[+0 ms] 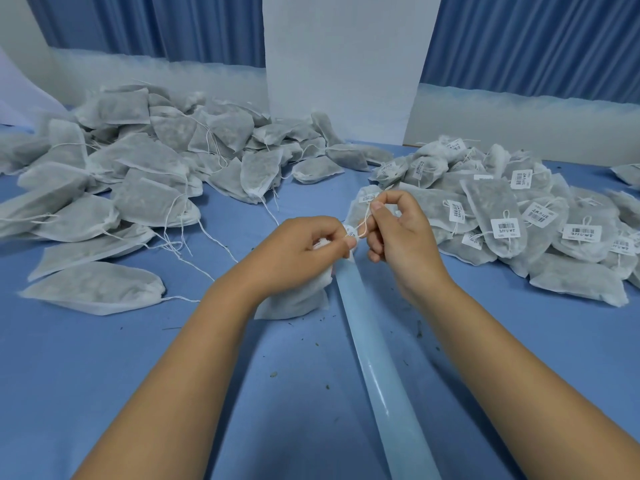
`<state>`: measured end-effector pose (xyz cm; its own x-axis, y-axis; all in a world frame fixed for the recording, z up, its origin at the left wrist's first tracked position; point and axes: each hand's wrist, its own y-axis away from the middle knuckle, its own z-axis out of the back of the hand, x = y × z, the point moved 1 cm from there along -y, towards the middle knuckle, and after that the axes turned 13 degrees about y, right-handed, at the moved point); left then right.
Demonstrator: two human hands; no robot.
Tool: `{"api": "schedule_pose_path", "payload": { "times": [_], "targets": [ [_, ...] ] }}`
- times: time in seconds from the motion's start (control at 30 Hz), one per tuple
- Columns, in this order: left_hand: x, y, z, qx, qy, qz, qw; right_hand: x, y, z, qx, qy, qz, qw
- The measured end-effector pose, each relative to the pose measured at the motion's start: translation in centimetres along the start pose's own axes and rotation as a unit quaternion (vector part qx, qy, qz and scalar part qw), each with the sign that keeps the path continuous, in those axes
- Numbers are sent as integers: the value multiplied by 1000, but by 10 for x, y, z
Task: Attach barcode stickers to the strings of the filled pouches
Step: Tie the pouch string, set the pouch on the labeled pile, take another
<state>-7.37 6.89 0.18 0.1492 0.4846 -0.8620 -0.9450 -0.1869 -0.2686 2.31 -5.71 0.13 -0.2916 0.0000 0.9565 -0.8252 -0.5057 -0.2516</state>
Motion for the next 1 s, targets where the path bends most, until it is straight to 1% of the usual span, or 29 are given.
{"api": "schedule_pose_path", "payload": {
  "times": [0.2, 0.23, 0.3, 0.37, 0.43, 0.5, 0.6, 0.7, 0.83, 1.0],
  "targets": [
    [7, 3, 18, 0, 117, 82, 990, -3, -1, 2, -17, 19, 19, 1000],
    [9, 4, 21, -8, 143, 98, 985, -3, -2, 3, -22, 14, 24, 999],
    [13, 3, 27, -55, 170, 125, 976, -1, -2, 6, -29, 8, 36, 999],
    [20, 0, 32, -100, 145, 156, 972, 0, -1, 7, -23, 3, 50, 998],
    [24, 0, 33, -122, 105, 188, 969, 2, 0, 5, -9, 8, 71, 997],
    [29, -2, 34, -140, 92, 204, 965, 3, 3, 3, 3, 31, 104, 994],
    [31, -5, 34, -186, 114, 195, 956, 3, 8, -4, 27, 89, 149, 984],
    [26, -6, 34, -227, 183, 176, 940, 1, 14, -9, 52, 138, 164, 975],
    [18, -6, 30, -239, 248, 160, 925, -2, 18, -13, 68, 193, 185, 961],
    [11, -8, 18, -251, 256, 160, 920, -4, 20, -17, 70, 237, 199, 948]
  ]
}}
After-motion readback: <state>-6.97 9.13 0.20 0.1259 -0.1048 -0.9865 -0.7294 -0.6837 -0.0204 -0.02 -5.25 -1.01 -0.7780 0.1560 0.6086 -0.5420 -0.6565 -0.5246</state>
